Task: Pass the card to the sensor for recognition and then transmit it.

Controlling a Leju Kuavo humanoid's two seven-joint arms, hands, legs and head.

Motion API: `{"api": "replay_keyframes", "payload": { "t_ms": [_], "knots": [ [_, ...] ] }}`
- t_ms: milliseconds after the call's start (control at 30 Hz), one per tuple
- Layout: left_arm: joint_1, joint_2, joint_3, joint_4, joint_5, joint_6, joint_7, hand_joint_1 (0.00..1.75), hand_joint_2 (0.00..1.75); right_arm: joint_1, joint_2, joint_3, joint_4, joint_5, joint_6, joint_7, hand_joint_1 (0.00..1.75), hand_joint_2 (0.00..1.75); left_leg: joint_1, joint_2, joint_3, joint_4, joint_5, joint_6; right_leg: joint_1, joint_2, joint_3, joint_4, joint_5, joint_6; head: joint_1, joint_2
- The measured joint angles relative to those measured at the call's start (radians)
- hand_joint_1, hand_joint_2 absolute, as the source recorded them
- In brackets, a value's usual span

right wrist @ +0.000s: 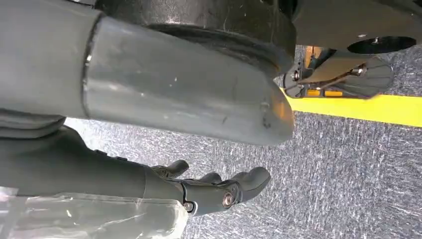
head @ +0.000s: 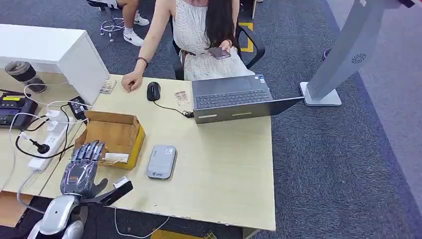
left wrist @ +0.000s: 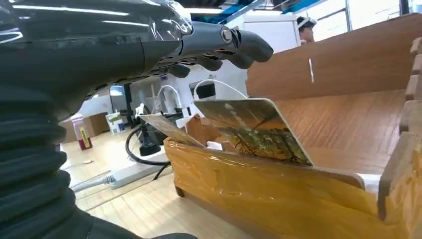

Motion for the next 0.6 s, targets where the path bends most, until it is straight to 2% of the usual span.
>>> {"api": "replay_keyframes", "payload": {
  "t_ms": [200, 600],
  "knots": [
    [-0.003, 0.003, -0.013, -0.013, -0.008, 0.007, 0.0, 0.0, 1.75, 0.0, 0.0, 0.0, 0.0, 0.001, 0.0, -0.003, 0.0, 0.0, 0.0, 0.0, 0.0, 0.0, 0.0, 0.0, 0.0, 0.0, 0.0, 0.0, 0.0, 0.0, 0.0, 0.0],
    [-0.068, 0.002, -0.067, -0.023, -0.013, 0.006, 0.003, 0.0, 1.75, -0.001, 0.0, 0.0, 0.0, 0.002, 0.0, -0.005, 0.0, 0.0, 0.0, 0.0, 0.0, 0.0, 0.0, 0.0, 0.0, 0.0, 0.0, 0.0, 0.0, 0.0, 0.0, 0.0]
  ]
}}
